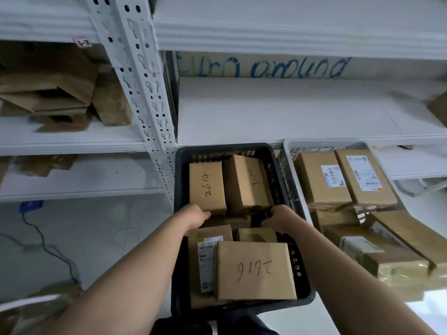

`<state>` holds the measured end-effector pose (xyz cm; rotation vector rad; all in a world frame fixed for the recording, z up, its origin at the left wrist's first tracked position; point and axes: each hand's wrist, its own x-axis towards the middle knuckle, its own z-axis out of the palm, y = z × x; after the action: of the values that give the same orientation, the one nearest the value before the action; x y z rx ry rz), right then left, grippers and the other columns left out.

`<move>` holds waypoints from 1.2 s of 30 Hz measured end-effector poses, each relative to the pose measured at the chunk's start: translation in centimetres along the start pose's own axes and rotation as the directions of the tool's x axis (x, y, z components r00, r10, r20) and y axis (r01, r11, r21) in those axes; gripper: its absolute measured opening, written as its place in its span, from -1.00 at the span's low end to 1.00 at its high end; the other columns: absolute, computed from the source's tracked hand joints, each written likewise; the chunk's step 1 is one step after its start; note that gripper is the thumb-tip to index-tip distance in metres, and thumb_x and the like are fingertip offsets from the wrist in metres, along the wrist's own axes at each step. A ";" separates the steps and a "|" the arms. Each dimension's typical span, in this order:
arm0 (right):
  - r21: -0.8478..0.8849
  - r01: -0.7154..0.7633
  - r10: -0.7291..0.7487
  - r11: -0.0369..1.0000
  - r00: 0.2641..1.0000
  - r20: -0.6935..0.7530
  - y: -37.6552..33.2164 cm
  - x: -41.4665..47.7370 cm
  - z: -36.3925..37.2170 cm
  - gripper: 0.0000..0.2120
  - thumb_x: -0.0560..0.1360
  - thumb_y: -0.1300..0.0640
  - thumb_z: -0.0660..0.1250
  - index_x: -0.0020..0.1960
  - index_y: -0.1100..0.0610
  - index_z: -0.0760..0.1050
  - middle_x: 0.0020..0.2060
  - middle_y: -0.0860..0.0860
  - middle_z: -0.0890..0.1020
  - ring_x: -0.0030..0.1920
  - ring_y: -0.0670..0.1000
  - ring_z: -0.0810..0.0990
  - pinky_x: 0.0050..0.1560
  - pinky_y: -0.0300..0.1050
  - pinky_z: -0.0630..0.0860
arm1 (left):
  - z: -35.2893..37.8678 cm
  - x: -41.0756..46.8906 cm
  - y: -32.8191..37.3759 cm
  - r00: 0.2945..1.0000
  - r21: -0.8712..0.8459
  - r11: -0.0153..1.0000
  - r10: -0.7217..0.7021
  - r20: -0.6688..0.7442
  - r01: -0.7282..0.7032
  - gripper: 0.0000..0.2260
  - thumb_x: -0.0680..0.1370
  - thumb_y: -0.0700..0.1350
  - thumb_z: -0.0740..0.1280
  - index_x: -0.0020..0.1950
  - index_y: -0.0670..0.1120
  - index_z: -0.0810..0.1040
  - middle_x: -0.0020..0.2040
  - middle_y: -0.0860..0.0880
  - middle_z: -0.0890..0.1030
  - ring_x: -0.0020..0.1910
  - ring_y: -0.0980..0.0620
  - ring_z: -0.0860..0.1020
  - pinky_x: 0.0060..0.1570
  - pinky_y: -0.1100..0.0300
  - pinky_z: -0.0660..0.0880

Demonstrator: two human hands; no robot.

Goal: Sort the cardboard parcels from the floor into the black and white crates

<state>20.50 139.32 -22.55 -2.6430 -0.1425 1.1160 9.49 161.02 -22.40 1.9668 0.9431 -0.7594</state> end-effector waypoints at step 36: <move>0.630 -0.020 -0.254 0.777 0.905 0.341 2.7 -1.6 -1.5 -0.18 0.13 -0.31 0.58 0.20 0.20 0.59 -0.10 0.04 0.59 -0.40 -0.13 0.41 -0.36 -0.29 0.38 | 1.8 -3.5 0.0 0.996 -0.747 0.662 -0.003 -0.089 -0.065 -0.56 0.60 -0.24 0.28 0.44 0.02 0.33 0.18 -0.15 0.58 0.08 -0.16 0.59 -0.11 -0.12 0.59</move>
<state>20.43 136.15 -21.17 -1.7683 -0.0120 1.3710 7.34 158.27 -20.59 1.2631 1.0500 -0.1833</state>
